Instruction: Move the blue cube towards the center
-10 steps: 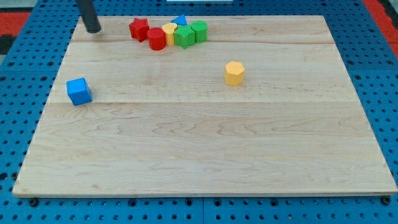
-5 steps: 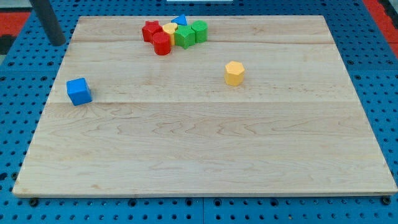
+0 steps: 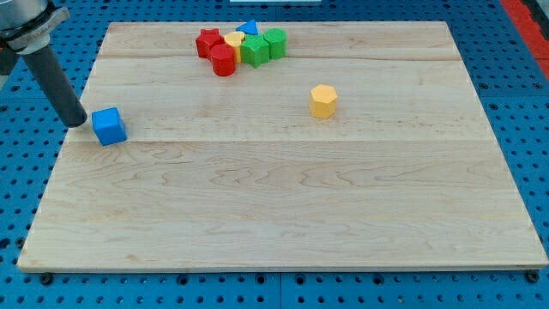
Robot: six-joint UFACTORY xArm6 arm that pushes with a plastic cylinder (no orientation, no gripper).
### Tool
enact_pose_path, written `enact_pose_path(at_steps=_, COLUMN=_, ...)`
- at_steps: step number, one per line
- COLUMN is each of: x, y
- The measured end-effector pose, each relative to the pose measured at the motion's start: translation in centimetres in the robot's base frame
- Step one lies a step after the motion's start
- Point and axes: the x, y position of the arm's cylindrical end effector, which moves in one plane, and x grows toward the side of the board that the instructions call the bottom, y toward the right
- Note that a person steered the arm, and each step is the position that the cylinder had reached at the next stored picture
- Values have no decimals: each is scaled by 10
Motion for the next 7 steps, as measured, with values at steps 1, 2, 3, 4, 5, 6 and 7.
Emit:
enact_pose_path(at_steps=1, x=0, y=-1)
enact_pose_path(at_steps=2, x=3, y=6)
enact_pose_path(at_steps=3, x=5, y=35)
enact_pose_path(at_steps=4, x=1, y=92)
enact_pose_path(at_steps=5, x=8, y=105)
enact_pose_path(at_steps=6, x=30, y=47)
enact_pose_path(at_steps=7, x=2, y=121)
